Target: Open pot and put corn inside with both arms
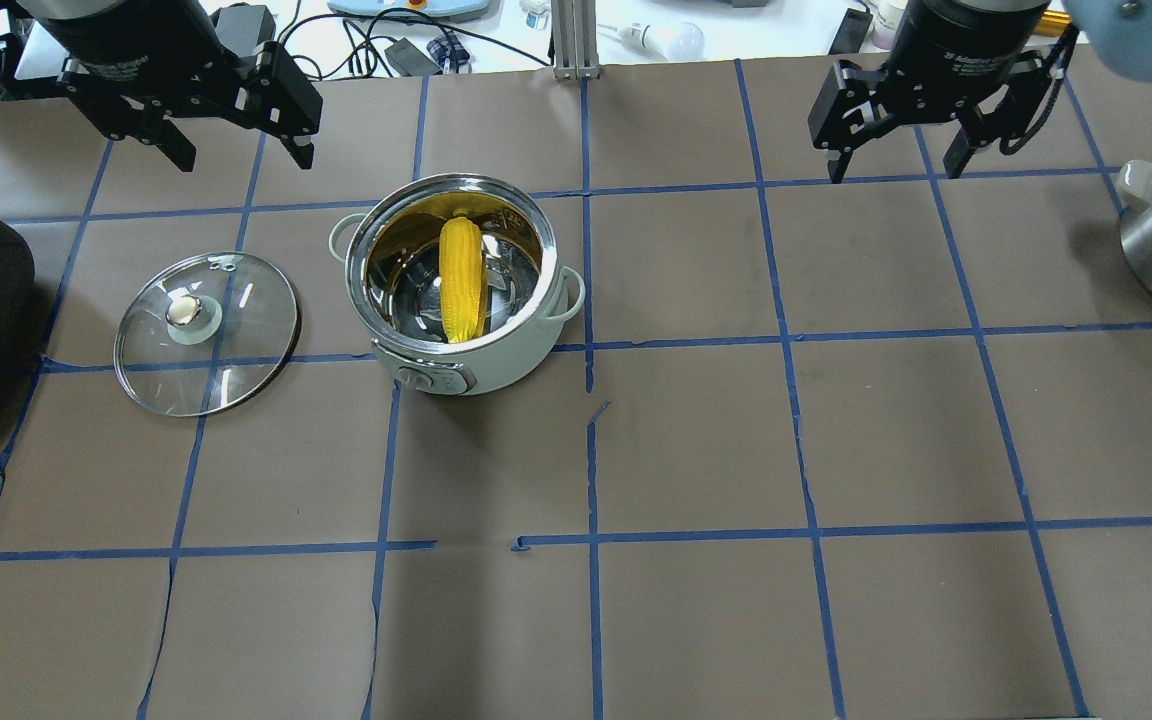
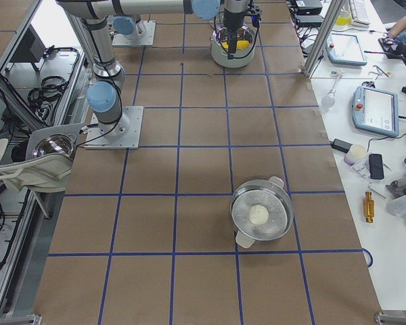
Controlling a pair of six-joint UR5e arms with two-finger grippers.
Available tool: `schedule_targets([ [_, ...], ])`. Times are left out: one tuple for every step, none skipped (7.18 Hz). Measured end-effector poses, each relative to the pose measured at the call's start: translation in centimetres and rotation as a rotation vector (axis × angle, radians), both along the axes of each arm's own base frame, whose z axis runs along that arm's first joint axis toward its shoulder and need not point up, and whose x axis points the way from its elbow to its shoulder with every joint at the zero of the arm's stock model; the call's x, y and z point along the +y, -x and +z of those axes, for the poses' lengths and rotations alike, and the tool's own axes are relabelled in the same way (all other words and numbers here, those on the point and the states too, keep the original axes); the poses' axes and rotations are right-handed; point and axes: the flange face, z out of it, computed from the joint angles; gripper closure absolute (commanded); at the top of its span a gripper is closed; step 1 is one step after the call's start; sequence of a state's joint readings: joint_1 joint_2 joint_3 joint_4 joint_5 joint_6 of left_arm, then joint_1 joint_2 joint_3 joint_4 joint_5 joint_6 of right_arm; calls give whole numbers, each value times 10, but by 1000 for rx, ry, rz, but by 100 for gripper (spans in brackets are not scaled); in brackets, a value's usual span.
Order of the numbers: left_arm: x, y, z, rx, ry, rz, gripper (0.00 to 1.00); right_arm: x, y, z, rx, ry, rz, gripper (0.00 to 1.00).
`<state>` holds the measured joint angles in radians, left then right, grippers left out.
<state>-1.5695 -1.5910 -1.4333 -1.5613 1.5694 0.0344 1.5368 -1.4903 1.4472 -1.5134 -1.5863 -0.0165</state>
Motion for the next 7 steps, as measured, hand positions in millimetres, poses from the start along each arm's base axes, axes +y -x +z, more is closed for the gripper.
schedule_targets([
  [2,-2,3,-4,25,1,0,4,4,-1,-3,-10,-2,0],
  [4,-3,4,-6,39,1,0,9,4,2,-8,-10,-2,0],
  [6,-3,4,-9,40,0,0,15,4,6,-10,-4,-1,0],
  [8,-3,3,-9,39,1,0,20,4,10,-11,-2,1,0],
  [10,-3,3,-9,38,2,0,27,3,11,-13,-6,3,0],
  [10,-3,3,-10,36,4,0,32,2,11,-14,-10,4,0],
  [10,-3,2,-10,33,5,0,34,2,10,-15,-13,5,0],
])
